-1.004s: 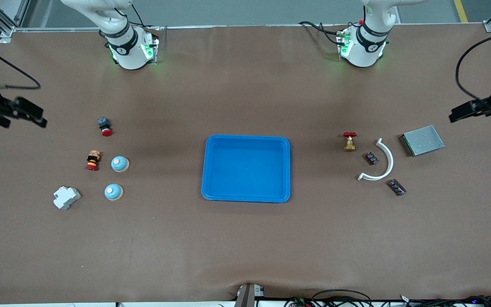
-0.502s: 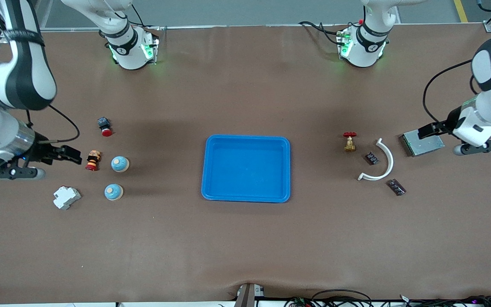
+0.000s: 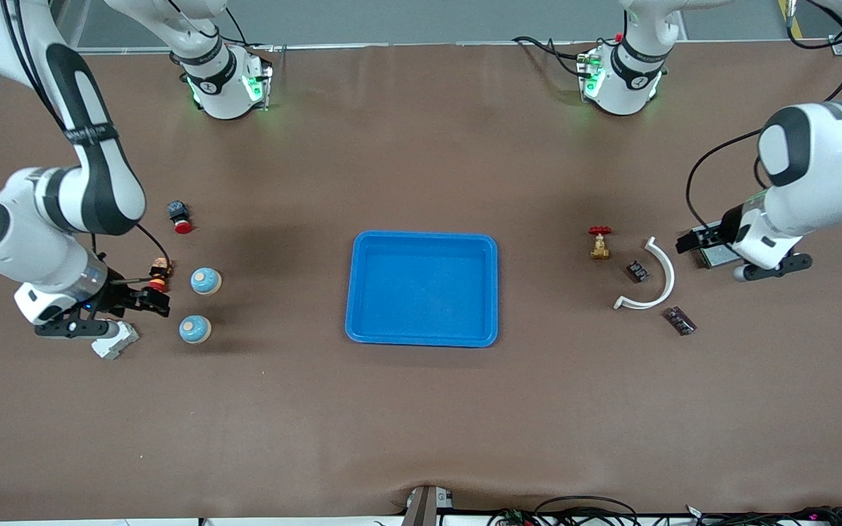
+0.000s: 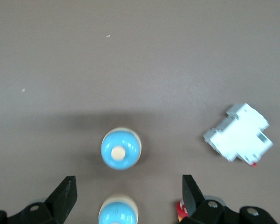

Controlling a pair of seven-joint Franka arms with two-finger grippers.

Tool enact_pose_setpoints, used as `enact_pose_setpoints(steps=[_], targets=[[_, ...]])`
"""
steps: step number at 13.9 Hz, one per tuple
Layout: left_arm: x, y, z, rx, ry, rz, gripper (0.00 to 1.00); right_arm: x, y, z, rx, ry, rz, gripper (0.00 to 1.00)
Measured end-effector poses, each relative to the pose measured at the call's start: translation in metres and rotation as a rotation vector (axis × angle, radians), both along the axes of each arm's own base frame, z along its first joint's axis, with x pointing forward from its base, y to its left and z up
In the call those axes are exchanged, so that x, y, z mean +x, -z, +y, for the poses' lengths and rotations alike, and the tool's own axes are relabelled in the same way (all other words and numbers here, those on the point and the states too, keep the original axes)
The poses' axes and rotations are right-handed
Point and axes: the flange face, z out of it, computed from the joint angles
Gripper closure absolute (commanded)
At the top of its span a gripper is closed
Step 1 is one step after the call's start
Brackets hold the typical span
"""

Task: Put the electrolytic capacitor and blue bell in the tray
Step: 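Grasp a blue bell with the right gripper while the left gripper grasps a capacitor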

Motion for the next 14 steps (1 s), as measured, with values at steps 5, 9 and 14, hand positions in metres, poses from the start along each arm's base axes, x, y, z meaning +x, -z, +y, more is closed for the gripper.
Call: enact_pose_setpoints(steps=[5,9,14], targets=[[0.002,0.057,-0.048,0.007,-0.074,-0.015,0.3,0.006,0.062,0.018,0.004,-0.026,-0.014,0.0],[-0.003,0.101,-0.042,0.008,-0.093,-0.019,0.4,0.005,0.1,0.025,0.006,-0.033,-0.018,0.0],[-0.011,0.136,-0.038,0.012,-0.121,-0.009,0.59,0.001,0.134,0.024,0.007,-0.03,-0.017,0.0]])
